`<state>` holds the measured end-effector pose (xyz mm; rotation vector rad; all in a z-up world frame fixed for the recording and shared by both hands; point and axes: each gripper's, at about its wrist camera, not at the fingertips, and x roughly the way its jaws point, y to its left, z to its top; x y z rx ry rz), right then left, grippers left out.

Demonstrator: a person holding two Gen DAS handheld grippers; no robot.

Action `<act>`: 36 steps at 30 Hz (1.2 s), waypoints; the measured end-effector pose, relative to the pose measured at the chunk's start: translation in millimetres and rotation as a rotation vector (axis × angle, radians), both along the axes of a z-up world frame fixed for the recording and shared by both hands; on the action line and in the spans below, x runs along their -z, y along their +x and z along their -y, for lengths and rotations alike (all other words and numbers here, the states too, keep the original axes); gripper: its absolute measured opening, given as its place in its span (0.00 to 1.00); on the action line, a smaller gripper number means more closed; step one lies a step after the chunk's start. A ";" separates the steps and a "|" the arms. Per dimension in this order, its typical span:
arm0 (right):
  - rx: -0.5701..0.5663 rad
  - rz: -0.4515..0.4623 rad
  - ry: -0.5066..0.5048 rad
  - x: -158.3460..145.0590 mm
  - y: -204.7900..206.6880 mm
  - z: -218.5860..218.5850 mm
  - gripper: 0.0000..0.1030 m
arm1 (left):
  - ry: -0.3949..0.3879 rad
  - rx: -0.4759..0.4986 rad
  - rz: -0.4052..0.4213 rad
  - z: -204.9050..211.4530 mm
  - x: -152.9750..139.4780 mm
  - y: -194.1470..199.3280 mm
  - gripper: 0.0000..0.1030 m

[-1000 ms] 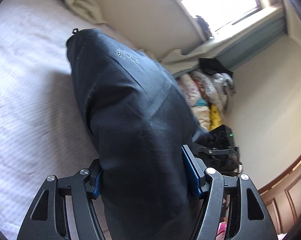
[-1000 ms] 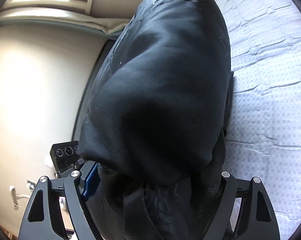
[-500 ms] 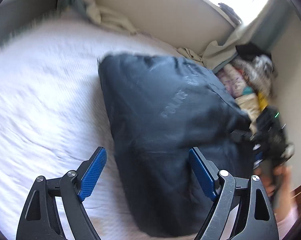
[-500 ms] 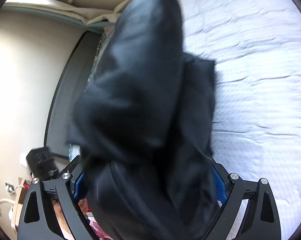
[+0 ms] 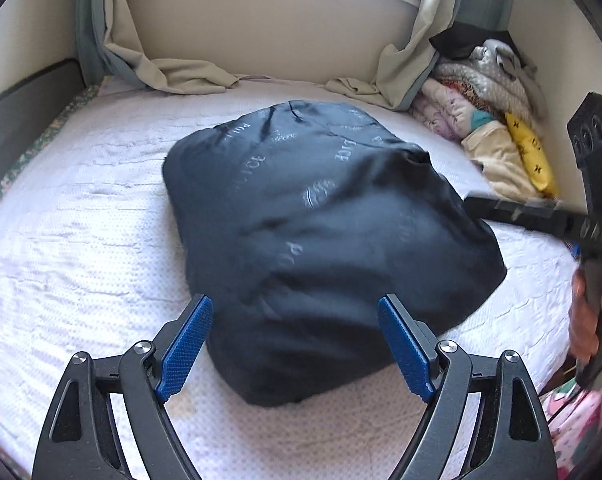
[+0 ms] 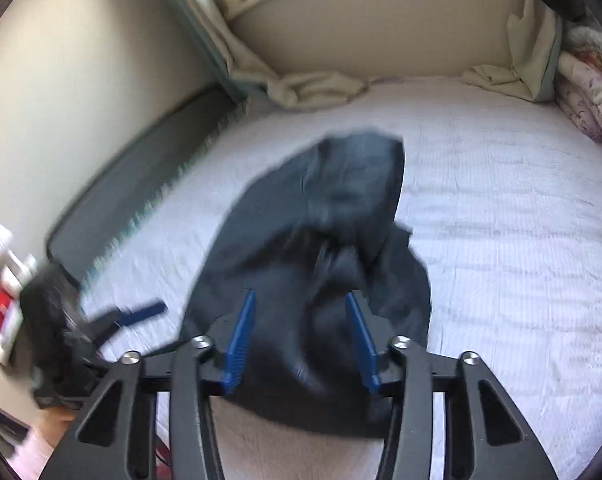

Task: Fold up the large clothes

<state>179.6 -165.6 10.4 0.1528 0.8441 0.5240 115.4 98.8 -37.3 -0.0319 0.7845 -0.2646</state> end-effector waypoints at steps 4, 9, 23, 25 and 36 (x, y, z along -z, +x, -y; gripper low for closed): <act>0.044 -0.023 -0.013 22.4 -26.6 -5.0 0.60 | 0.064 -0.061 0.056 7.6 -1.8 -31.6 0.95; 0.098 0.025 -0.043 30.2 -72.5 -4.8 0.85 | 0.132 -0.117 0.095 13.6 2.2 -63.5 0.99; 0.222 0.081 -0.252 49.7 -143.3 -9.3 1.00 | 0.143 -0.231 0.083 22.7 9.0 -102.4 0.99; 0.243 0.099 -0.268 49.4 -149.7 -8.1 1.00 | 0.150 -0.254 0.093 24.0 9.2 -108.6 0.99; 0.285 0.125 -0.275 45.8 -166.2 3.1 1.00 | 0.179 -0.272 0.125 26.5 10.2 -119.7 0.99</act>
